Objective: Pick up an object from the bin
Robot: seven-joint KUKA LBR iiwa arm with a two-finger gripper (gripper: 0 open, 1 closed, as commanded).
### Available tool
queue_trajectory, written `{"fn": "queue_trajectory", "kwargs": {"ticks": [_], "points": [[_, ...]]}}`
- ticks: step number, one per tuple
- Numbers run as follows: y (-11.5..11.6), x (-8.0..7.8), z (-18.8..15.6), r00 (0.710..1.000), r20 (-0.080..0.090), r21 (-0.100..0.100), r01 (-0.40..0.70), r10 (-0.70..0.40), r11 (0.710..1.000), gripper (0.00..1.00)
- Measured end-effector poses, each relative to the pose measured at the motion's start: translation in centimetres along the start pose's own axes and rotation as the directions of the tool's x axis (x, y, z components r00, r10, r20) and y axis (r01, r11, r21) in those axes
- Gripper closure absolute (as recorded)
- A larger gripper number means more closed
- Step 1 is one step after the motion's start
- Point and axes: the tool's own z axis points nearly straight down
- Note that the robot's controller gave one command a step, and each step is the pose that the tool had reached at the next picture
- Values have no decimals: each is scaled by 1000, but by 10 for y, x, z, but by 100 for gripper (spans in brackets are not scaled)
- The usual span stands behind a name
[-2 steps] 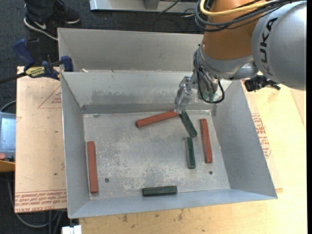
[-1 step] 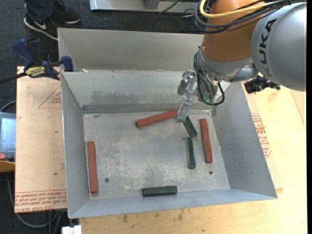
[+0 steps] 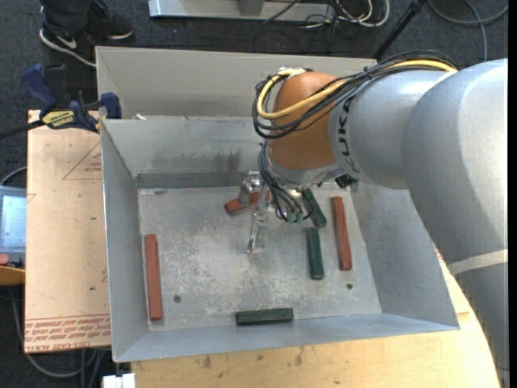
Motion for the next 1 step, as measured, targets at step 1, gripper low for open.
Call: {"fn": "queue_trajectory", "kwargs": {"ticks": [1], "points": [[0,-2,-4,1000,6,-1,-1,1,1000,100]]}}
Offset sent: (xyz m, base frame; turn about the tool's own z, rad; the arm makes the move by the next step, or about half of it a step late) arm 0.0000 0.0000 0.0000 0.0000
